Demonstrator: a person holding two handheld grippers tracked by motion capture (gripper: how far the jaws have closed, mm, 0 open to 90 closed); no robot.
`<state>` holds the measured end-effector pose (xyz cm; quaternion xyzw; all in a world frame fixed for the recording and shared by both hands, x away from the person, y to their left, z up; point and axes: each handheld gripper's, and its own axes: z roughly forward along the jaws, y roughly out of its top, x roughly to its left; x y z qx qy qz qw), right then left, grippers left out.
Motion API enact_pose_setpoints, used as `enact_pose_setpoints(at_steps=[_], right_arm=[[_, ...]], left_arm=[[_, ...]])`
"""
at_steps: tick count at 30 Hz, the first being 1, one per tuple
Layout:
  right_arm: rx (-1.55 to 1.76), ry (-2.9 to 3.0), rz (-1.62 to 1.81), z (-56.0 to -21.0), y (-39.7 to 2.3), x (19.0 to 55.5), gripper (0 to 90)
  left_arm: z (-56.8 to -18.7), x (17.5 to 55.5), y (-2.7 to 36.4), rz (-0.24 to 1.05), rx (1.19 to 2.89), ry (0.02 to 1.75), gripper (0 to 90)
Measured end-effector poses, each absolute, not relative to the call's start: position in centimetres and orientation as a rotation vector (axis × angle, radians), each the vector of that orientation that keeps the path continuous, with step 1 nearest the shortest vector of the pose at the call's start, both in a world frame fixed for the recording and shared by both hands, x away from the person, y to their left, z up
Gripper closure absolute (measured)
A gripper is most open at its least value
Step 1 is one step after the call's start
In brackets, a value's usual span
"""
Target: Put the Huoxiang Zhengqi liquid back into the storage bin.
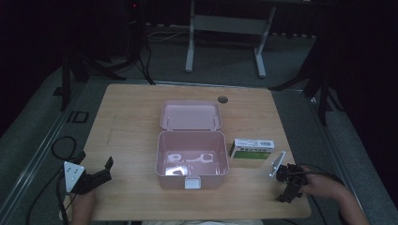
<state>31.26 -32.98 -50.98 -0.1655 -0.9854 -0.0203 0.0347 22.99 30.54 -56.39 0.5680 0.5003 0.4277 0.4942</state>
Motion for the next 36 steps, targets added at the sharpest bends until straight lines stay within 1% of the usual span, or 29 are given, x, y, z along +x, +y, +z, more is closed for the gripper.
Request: enact_pose_setpoints(at_steps=[7,11,15,17,18,22,26,31,36], right_arm=[[-0.332,-3.059,-0.031,-50.1,-31.8,31.3,13.1],[-0.274,-3.056,0.034,-50.1,-31.2,31.3,13.3],[-0.175,-3.050,0.186,-50.5,-30.0,31.1,13.2],[-0.177,-3.041,0.203,-50.5,-29.6,31.1,13.0],[-0.196,-3.034,0.212,-50.4,-29.1,31.2,14.5],[-0.170,-3.009,0.224,-50.4,-28.3,31.1,17.3],[-0.154,-2.986,0.224,-50.3,-27.6,31.0,17.2],[-0.121,-2.987,0.210,-50.4,-27.2,31.1,14.9],[-0.055,-3.010,0.164,-50.1,-26.3,30.8,17.4]], left_arm=[[-56.4,23.0,30.5,1.035,1.377,1.213,0.2],[-56.4,23.0,30.5,1.033,1.378,1.213,0.2],[-56.4,23.0,30.5,1.033,1.379,1.212,0.2],[-56.4,23.0,30.5,1.032,1.380,1.211,0.2],[-56.4,23.0,30.5,1.032,1.380,1.211,0.2],[-56.4,23.0,30.5,1.030,1.380,1.210,0.2],[-56.4,23.0,30.5,1.027,1.380,1.208,0.2],[-56.4,23.0,30.5,1.024,1.380,1.207,0.2],[-56.4,23.0,30.5,1.025,1.380,1.208,0.2]])
